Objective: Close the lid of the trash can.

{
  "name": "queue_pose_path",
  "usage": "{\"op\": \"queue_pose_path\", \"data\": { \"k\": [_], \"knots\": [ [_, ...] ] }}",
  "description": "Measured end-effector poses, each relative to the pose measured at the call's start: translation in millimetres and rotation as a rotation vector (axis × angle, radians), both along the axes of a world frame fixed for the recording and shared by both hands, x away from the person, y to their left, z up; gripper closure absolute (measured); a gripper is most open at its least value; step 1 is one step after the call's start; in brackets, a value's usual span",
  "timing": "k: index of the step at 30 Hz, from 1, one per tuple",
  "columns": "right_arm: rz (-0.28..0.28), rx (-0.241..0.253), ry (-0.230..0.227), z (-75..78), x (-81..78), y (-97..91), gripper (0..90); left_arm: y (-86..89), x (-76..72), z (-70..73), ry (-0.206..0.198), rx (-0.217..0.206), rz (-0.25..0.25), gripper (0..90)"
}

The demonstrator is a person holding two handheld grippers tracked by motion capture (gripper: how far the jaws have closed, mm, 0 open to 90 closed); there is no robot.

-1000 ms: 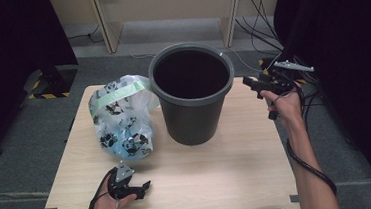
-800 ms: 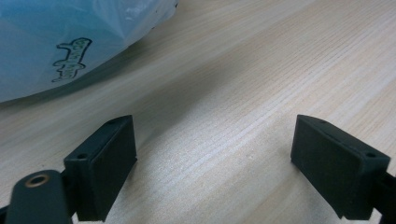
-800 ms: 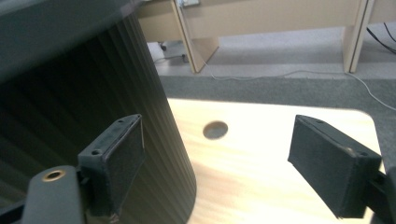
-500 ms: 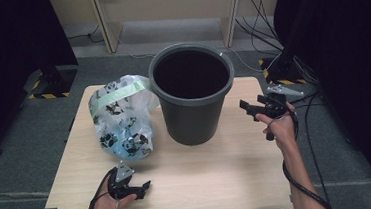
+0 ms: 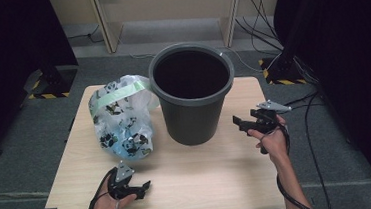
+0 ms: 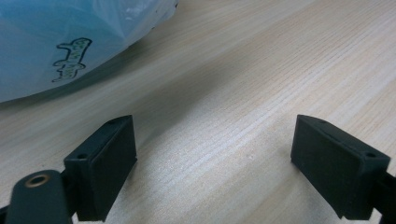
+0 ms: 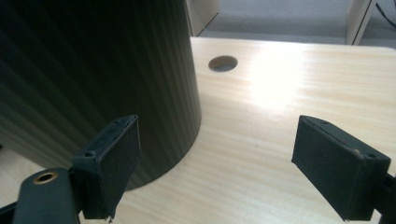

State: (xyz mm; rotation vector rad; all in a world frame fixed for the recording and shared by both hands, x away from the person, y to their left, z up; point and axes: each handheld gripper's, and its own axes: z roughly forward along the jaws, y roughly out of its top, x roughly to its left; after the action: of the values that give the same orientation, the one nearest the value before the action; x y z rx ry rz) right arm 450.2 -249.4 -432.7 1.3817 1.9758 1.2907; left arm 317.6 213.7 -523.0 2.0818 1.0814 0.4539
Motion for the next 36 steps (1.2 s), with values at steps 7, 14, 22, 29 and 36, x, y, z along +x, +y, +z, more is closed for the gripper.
{"op": "queue_pose_path", "data": {
  "k": [7,14,22,29,36],
  "knots": [
    [0.019,-0.012,0.007,-12.4,-7.3,8.2,16.0,0.0,0.0,0.0,0.0,0.0,0.0,13.3],
    [0.031,-0.011,0.022,-22.9,-13.4,13.9,16.0,0.0,0.0,0.0,0.0,0.0,0.0,13.3],
    [0.045,-0.024,0.044,-38.5,-19.0,16.6,16.2,0.0,0.0,0.0,0.0,0.0,0.0,13.3],
    [0.046,-0.042,0.084,-53.5,-22.8,17.7,16.2,0.0,0.0,0.0,0.0,0.0,0.0,13.3],
    [0.038,-0.083,0.112,-63.5,-26.1,22.7,15.8,0.0,0.0,0.0,0.0,-0.001,0.0,13.3]
  ]
}}
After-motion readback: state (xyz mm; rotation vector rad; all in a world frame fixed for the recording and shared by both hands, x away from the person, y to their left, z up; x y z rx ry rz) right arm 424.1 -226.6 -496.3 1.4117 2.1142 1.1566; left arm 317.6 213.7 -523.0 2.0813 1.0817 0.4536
